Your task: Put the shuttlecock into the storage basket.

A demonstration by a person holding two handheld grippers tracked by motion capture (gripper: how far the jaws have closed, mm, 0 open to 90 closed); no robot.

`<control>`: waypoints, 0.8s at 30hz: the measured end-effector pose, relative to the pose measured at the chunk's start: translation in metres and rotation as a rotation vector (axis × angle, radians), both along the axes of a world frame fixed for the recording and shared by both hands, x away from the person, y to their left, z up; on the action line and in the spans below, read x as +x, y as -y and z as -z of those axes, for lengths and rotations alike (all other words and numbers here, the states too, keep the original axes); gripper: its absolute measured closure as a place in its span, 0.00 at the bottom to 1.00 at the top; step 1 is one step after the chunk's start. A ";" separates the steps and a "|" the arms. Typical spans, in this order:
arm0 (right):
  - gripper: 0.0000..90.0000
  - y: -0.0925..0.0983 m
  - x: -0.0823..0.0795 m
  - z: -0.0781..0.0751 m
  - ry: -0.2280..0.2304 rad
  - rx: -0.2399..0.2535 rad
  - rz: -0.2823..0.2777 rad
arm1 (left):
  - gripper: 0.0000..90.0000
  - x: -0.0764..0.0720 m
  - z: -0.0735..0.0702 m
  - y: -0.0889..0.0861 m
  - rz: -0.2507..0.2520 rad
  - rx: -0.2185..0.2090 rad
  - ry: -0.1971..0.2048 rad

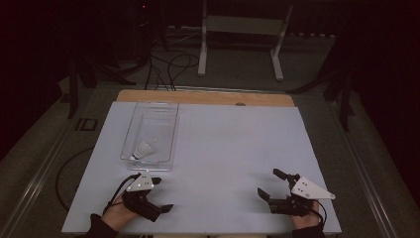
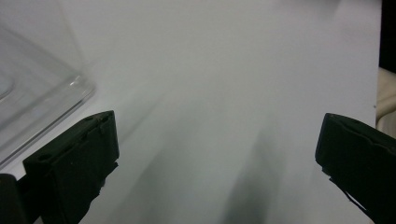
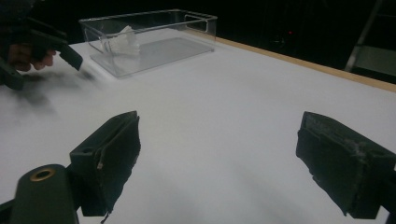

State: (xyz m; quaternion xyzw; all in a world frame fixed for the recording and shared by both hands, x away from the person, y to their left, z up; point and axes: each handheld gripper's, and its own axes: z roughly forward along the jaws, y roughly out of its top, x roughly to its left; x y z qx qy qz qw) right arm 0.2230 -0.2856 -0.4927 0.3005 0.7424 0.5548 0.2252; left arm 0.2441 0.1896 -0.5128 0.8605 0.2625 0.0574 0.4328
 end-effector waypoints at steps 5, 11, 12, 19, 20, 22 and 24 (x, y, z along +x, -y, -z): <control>0.15 -0.001 0.000 0.000 -0.002 -0.002 -0.002 | 0.00 -0.001 -0.001 -0.016 -0.060 -0.029 0.003; 0.15 0.000 0.000 0.000 -0.003 -0.004 -0.001 | 0.00 0.000 -0.002 -0.030 -0.118 -0.061 0.008; 0.15 0.000 0.000 0.000 -0.003 -0.005 -0.001 | 0.00 0.000 -0.002 -0.032 -0.125 -0.064 0.012; 0.15 -0.001 0.000 0.000 -0.004 -0.006 -0.004 | 0.00 -0.001 -0.003 -0.032 -0.166 -0.070 0.052; 0.15 -0.001 0.000 0.000 -0.004 -0.008 -0.001 | 0.00 -0.001 -0.002 -0.030 -0.174 -0.061 0.062; 0.15 -0.002 0.000 0.001 -0.004 -0.010 -0.003 | 0.00 -0.002 0.000 -0.028 -0.176 -0.054 0.068; 0.15 -0.002 0.001 0.001 -0.002 -0.014 -0.005 | 0.00 -0.003 0.001 -0.025 -0.179 -0.039 0.090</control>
